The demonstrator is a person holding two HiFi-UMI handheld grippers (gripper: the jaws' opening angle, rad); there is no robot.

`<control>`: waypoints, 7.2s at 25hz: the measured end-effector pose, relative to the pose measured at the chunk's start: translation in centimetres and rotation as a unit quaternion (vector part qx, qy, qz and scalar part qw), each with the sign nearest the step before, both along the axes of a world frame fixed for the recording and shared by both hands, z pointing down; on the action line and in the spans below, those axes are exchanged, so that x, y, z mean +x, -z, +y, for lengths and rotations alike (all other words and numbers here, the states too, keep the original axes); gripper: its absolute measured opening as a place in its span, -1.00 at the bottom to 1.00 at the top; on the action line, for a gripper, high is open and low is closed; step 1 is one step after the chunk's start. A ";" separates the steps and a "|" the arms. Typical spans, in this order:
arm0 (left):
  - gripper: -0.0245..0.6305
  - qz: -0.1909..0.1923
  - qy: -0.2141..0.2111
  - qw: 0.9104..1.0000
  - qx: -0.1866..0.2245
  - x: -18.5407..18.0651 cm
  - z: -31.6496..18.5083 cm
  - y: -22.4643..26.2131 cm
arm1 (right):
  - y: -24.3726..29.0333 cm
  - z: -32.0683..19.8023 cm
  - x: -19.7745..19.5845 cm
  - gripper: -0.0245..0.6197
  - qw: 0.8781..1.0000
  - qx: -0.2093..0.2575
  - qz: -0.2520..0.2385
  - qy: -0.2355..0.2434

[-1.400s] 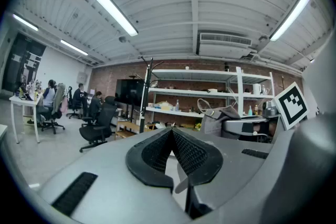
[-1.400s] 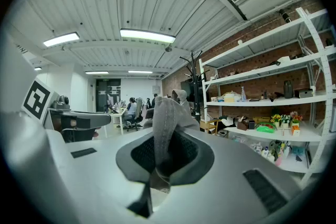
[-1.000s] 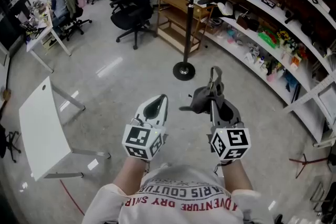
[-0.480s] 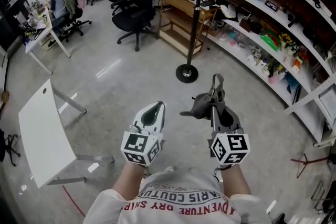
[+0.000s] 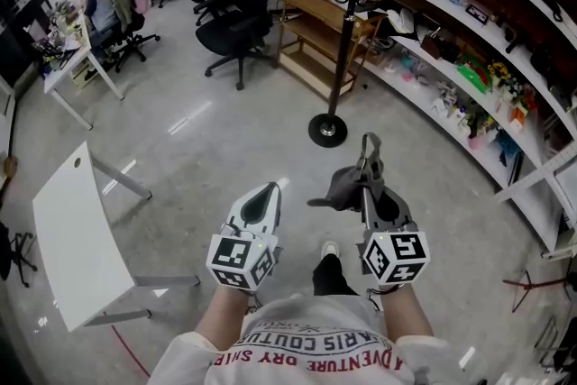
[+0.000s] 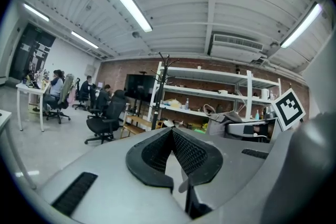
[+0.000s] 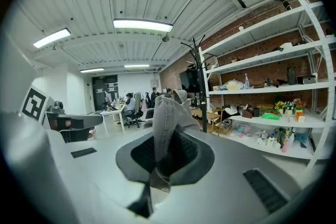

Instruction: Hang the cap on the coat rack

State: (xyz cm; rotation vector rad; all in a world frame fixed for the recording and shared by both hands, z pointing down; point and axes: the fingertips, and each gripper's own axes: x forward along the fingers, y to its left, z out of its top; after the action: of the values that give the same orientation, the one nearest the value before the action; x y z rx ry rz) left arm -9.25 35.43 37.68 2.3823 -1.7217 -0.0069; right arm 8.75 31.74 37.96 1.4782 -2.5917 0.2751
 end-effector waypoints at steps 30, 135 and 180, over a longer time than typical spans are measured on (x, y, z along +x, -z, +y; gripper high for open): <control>-0.91 0.014 0.001 1.000 -0.011 5.6 -36.8 -0.6 | -1.3 -35.3 4.7 -0.85 0.999 -0.024 -0.022 0.041; -0.91 0.047 -0.165 0.981 -0.089 1.1 -73.4 -6.6 | -10.6 -72.9 -6.2 -0.16 0.995 -0.053 0.050 -0.066; -0.91 -0.003 -0.165 0.986 -0.012 2.2 -74.7 -1.8 | -0.8 -68.9 -2.1 -0.88 0.989 0.046 0.013 -0.137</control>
State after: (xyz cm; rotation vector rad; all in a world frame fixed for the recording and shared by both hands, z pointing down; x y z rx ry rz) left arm -7.05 -39.27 39.44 2.6186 -1.3011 0.0696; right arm 6.65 -37.19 38.80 1.8600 -2.4069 0.1651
